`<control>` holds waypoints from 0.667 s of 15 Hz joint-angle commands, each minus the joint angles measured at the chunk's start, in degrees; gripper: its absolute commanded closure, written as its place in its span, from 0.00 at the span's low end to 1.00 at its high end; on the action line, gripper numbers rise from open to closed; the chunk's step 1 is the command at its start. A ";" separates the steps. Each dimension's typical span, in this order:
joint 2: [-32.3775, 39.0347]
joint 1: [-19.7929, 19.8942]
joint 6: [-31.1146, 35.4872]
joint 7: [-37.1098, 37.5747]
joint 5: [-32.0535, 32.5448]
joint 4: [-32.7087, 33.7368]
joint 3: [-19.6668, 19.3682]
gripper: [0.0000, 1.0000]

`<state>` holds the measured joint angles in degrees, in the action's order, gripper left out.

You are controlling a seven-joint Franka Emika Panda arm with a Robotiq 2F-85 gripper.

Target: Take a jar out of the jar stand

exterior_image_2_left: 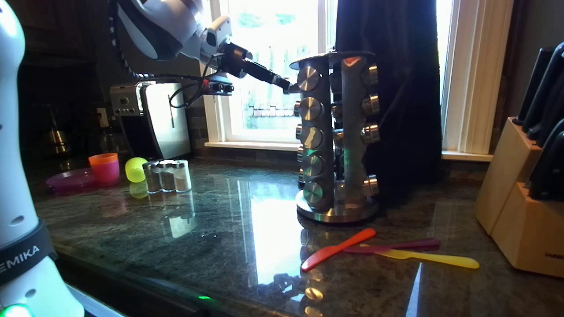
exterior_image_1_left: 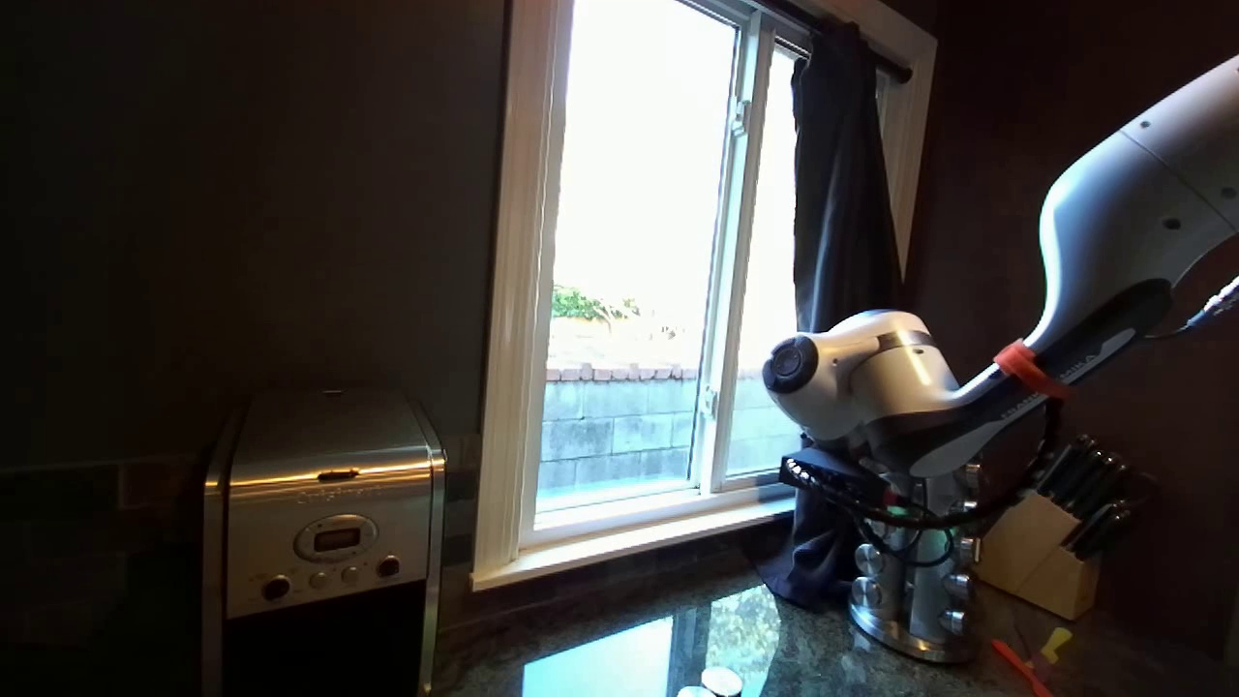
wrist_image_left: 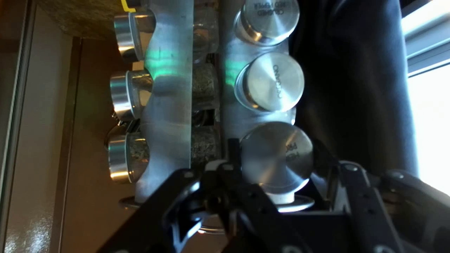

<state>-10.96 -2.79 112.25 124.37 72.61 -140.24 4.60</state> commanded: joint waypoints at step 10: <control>-1.07 -1.99 -2.47 0.59 -5.00 -0.28 0.51 0.75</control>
<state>-11.24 -3.81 109.75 124.52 69.98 -139.87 4.89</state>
